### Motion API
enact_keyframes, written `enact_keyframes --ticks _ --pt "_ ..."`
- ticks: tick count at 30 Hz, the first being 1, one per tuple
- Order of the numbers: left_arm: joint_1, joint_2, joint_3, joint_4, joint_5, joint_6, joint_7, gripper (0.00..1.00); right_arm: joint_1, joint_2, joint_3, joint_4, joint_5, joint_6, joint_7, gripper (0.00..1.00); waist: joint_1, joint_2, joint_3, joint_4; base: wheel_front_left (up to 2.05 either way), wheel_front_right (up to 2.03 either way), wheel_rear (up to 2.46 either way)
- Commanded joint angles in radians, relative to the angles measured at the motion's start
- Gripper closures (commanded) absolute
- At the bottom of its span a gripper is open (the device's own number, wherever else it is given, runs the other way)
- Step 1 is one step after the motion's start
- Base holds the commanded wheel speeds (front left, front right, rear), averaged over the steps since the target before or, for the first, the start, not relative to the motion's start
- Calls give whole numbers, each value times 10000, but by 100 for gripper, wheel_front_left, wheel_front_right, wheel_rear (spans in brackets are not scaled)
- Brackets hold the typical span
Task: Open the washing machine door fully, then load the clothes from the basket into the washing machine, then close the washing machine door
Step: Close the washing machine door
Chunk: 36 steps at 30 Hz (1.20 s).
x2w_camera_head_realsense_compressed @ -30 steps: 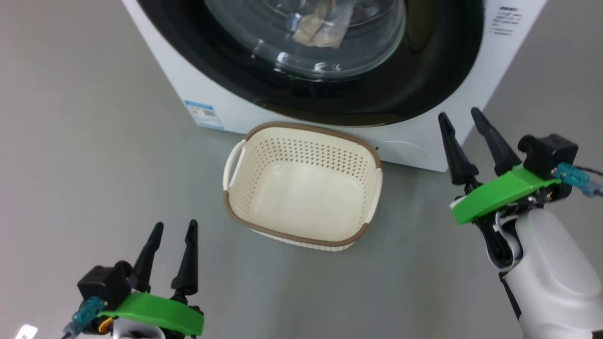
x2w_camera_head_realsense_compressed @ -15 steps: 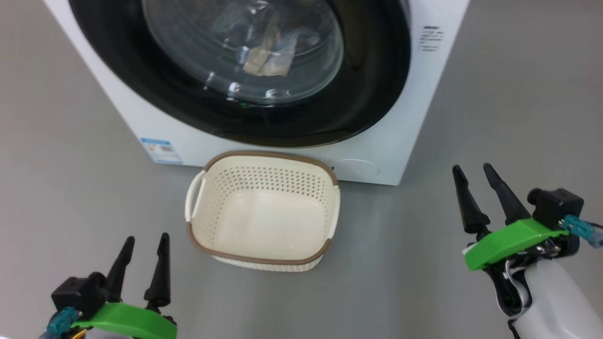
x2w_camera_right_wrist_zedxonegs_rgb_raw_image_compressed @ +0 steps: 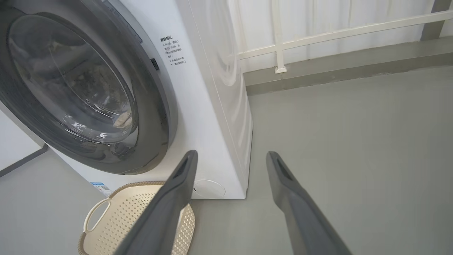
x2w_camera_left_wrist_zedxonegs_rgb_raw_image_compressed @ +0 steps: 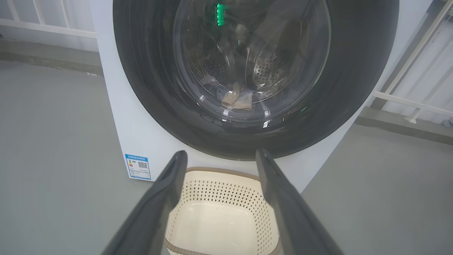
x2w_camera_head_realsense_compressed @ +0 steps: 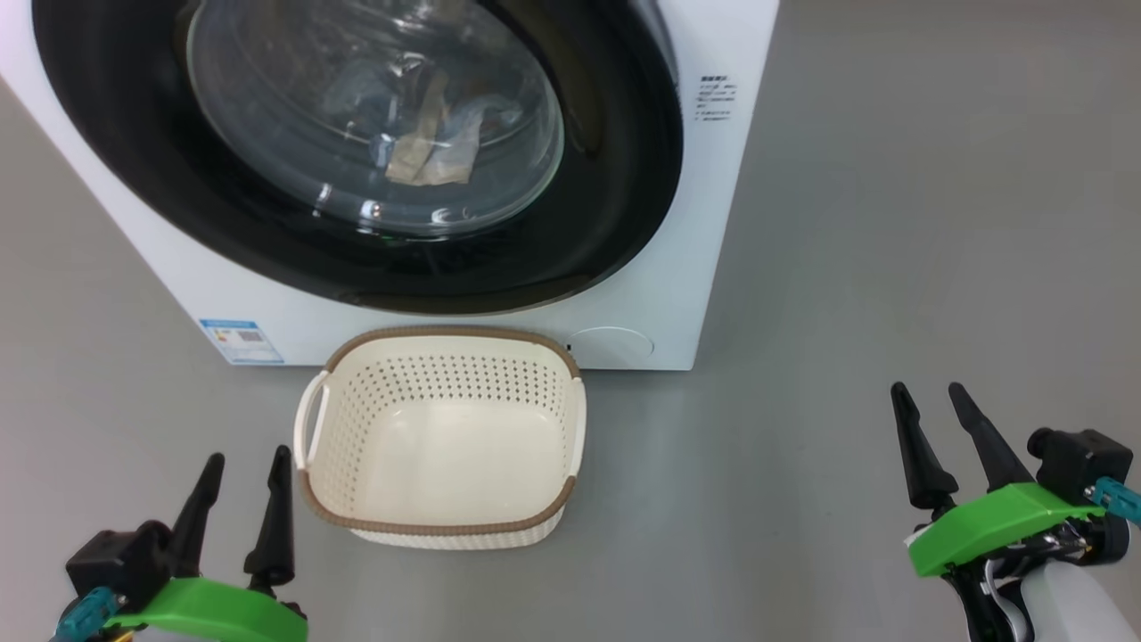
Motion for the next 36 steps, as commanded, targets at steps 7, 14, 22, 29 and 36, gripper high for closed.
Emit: enact_keyframes --ticks 7,14,22,29,36 --pt "59 449 578 -160 -125 -16 -65 0 437 -100 -102 -371 -98 -13 -48 0 0 0 -248 -365 0 0 0" --pt "219 514 833 -99 -185 -16 -65 0 793 -117 -148 -439 -110 -13 -48 0 0 0 -448 -607 0 0 0" --pt "400 531 916 -102 -75 -16 -65 0 1150 -148 -116 -522 -136 -13 -48 0 0 0 -563 -752 0 0 0" --pt "513 459 934 -63 10 -16 -65 0 1302 -170 -3 -567 -184 -13 -48 0 0 0 -591 -753 0 0 0" --pt "572 427 1007 -71 22 -16 -65 0 1360 -156 50 -580 -188 -13 -48 0 0 0 -653 -729 0 0 0"
